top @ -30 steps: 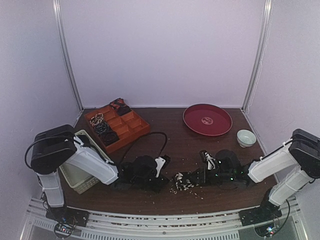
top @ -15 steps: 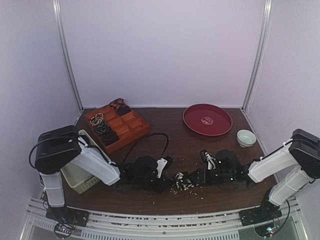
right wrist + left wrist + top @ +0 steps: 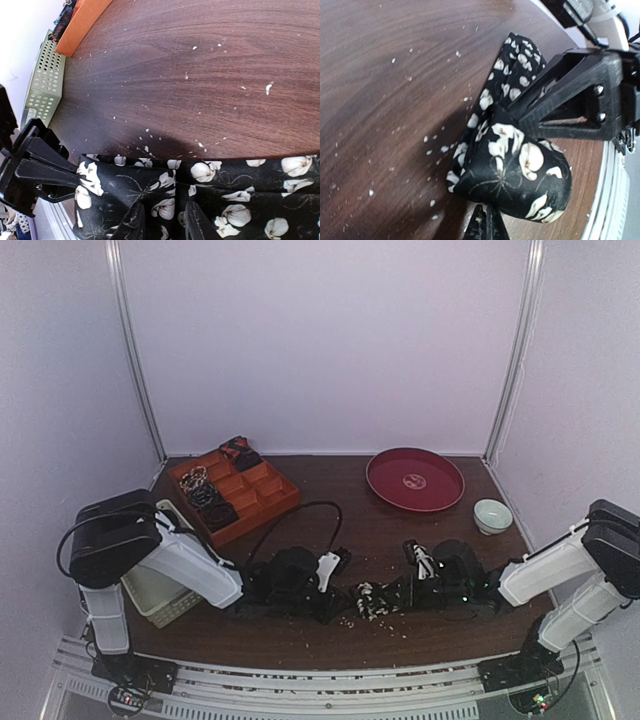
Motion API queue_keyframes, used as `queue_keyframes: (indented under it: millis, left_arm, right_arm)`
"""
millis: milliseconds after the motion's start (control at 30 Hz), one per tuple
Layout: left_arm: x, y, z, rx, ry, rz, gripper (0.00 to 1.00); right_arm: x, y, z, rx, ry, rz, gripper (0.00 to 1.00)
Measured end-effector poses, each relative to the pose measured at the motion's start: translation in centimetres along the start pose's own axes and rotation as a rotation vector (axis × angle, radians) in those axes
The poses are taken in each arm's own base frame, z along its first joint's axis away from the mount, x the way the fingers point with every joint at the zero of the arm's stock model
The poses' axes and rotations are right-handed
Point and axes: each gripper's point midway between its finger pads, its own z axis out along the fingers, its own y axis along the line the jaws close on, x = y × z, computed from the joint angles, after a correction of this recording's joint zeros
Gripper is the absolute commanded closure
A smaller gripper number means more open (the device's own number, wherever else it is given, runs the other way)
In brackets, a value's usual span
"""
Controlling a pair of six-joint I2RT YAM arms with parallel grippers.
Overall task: Roll the ties
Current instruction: Roll the tie at the center of the board.
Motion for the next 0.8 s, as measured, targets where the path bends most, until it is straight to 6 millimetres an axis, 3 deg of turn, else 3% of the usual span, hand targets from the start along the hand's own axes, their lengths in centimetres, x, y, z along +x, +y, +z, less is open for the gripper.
queue_keyframes:
  millis: [800]
  left_arm:
    - [-2.7, -1.9, 0.8, 0.038, -0.019, 0.04, 1.0]
  right_arm:
    - [0.0, -1.2, -0.7, 0.06, -0.02, -0.04, 0.71]
